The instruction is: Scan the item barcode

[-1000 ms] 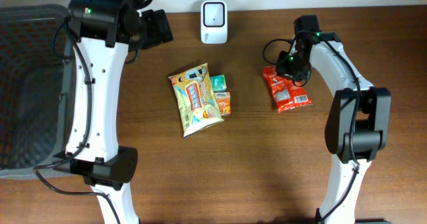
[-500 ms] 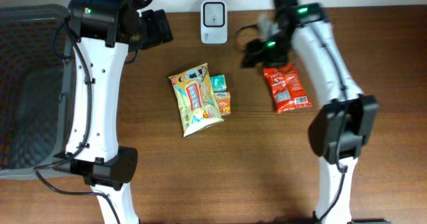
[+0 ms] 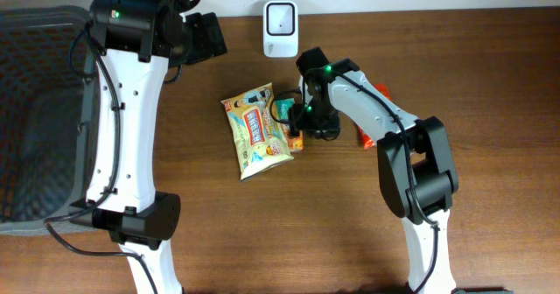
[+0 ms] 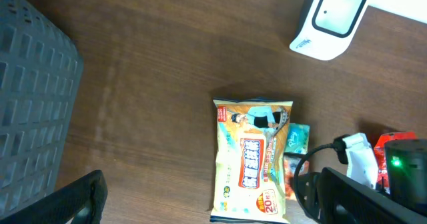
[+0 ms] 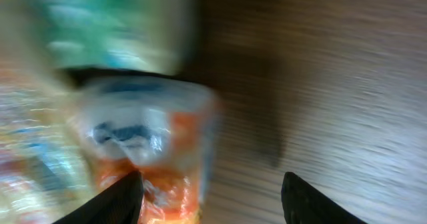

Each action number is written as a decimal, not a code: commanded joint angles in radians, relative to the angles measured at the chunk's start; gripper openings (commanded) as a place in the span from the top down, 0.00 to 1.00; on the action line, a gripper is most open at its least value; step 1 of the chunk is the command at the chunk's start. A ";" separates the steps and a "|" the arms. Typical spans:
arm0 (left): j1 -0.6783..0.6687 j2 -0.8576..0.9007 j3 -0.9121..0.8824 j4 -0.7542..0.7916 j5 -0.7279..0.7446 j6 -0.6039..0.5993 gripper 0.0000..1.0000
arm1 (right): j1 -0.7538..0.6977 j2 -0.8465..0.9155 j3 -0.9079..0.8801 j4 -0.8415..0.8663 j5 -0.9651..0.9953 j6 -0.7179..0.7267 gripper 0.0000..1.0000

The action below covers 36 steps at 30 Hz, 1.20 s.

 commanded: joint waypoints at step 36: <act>0.001 0.003 0.001 -0.001 0.003 -0.005 0.01 | -0.150 0.114 0.272 -0.150 0.358 0.096 0.89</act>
